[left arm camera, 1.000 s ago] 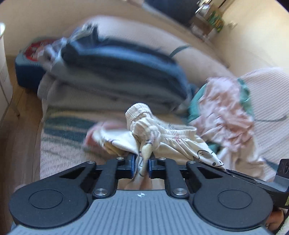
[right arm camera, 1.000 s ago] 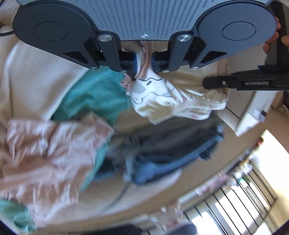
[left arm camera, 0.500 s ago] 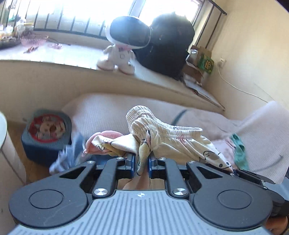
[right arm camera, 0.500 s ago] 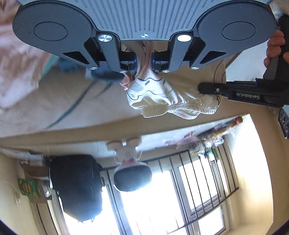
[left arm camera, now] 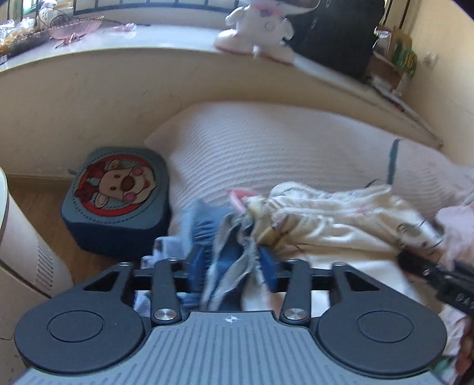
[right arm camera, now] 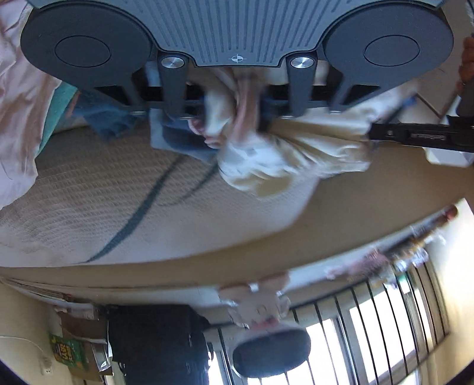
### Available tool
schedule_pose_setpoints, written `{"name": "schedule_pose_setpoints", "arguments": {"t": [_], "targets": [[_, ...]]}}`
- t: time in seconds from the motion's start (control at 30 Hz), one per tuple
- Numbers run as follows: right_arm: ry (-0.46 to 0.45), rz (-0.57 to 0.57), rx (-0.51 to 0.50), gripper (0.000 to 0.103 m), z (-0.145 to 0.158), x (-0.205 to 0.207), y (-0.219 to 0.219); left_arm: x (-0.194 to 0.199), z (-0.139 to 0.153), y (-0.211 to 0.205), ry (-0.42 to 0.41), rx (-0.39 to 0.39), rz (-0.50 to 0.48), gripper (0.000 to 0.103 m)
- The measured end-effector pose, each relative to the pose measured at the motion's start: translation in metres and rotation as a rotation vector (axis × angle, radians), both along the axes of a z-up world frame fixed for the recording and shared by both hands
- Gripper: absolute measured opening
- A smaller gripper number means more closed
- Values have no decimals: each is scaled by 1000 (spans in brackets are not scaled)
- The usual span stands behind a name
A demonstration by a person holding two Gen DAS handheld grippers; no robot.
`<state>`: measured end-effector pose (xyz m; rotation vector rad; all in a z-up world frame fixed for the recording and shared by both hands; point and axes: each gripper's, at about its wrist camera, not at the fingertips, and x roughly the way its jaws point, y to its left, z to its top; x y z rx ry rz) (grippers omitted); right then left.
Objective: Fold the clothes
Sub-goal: 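Lay the cream top on the blue-grey stack and open both grippers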
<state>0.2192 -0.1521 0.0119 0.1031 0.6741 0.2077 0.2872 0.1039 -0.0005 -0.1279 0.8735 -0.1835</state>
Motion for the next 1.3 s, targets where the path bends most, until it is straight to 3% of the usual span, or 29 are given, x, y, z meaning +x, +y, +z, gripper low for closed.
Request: {"name": "schedule_pose_setpoints", "arguments": {"t": [0.03, 0.1, 0.17, 0.33, 0.43, 0.5, 0.63, 0.8, 0.87, 0.97, 1.1, 1.17, 1.23, 1.3], "targets": [[-1, -1, -22, 52, -2, 0, -1, -1, -2, 3, -1, -1, 3, 53], [-8, -23, -36, 67, 1, -1, -8, -3, 2, 9, -5, -18, 15, 53], [-22, -47, -9, 68, 9, -5, -18, -8, 11, 13, -14, -33, 25, 53], [-120, -51, 50, 65, 39, -24, -32, -35, 62, 3, -129, -47, 6, 49], [-196, -43, 62, 50, 59, -33, -32, -50, 87, -17, -195, -109, -57, 47], [-189, -9, 95, 18, 64, -34, -29, -52, 90, -33, -191, -151, -105, 44], [-161, 40, 90, 9, 57, -36, -16, -48, 67, -60, -130, -105, -119, 22], [-69, 61, 58, 9, 24, -27, -7, -40, 20, -68, -15, -42, -116, 21], [-35, 39, 43, 7, 10, -19, -7, -32, 5, -59, 19, -57, -94, 21], [10, 15, 50, 2, -11, -6, -13, -25, -3, -47, 35, -96, -76, 20], [9, 19, 63, 3, -14, -10, -15, -21, -3, -51, 42, -71, -78, 19], [-5, 29, 95, 8, -4, -21, -19, -29, 7, -55, 42, -62, -83, 25], [-29, 22, 136, 12, 9, -36, -28, -43, 20, -55, 41, -71, -91, 54], [-48, 5, 159, 20, 20, -57, -40, -64, 38, -54, 16, -57, -95, 71]]}}
